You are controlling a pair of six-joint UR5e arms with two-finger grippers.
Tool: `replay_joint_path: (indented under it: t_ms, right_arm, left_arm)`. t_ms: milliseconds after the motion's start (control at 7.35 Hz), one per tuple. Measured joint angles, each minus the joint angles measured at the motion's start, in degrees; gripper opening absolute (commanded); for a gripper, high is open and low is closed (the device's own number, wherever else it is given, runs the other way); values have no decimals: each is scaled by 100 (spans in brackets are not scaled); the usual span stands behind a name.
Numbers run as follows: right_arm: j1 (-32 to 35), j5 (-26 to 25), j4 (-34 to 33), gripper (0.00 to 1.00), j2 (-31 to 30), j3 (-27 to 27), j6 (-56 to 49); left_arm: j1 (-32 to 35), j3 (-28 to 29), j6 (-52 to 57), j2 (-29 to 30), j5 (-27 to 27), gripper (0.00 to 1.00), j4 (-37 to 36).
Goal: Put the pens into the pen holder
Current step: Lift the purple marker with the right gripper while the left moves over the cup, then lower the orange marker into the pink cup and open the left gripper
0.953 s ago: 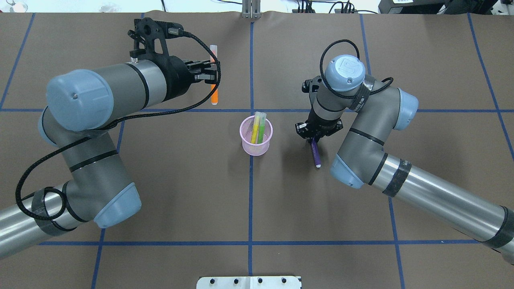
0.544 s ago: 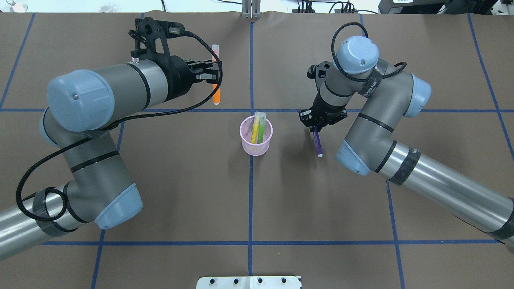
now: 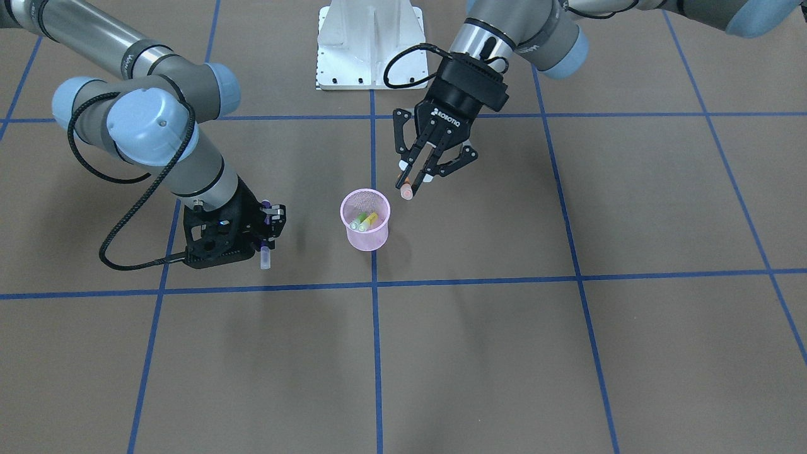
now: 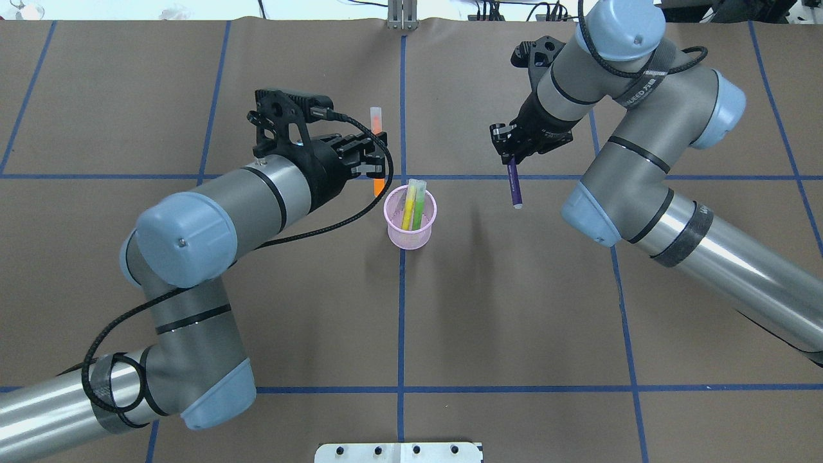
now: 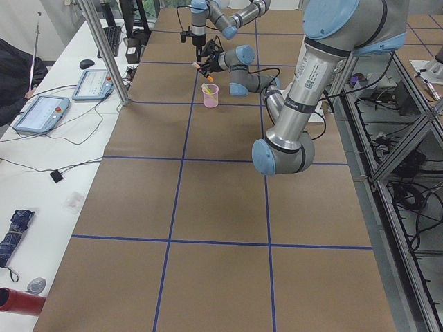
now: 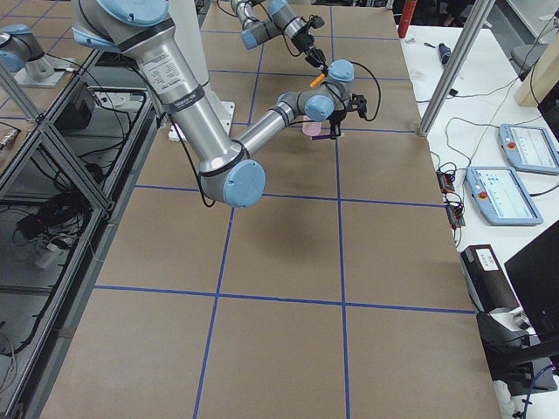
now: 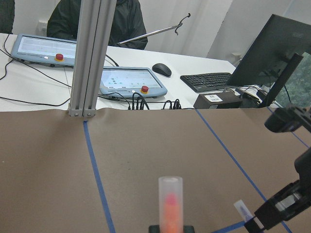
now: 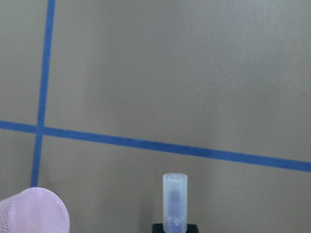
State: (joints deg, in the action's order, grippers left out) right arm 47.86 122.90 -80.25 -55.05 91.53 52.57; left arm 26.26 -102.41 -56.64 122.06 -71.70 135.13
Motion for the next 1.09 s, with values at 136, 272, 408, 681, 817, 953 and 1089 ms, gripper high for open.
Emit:
replay_joint_path:
  t_ms: [136, 272, 408, 681, 817, 953, 1089]
  right_arm:
    - [86, 1, 5, 0, 1, 138, -5]
    - [141, 1, 7, 0, 2, 235, -8]
    - [183, 2, 10, 0, 5, 282, -11]
    - [210, -10, 17, 0, 16, 327, -17]
    - [213, -16, 20, 0, 22, 334, -18]
    - [215, -21, 45, 0, 24, 335, -18]
    - [218, -25, 100, 0, 21, 334, -18]
  left_arm:
    - [-145, 172, -6, 24, 235, 0, 261]
    - [-202, 381, -10, 63, 335, 0, 466]
    - [-220, 632, -13, 145, 399, 0, 641]
    - [-226, 1130, -12, 307, 553, 0, 1037]
    - [-227, 1309, -9, 366, 586, 0, 1165]
    - [-227, 1422, -8, 398, 598, 0, 1217]
    - [-233, 1491, -11, 409, 601, 0, 1235]
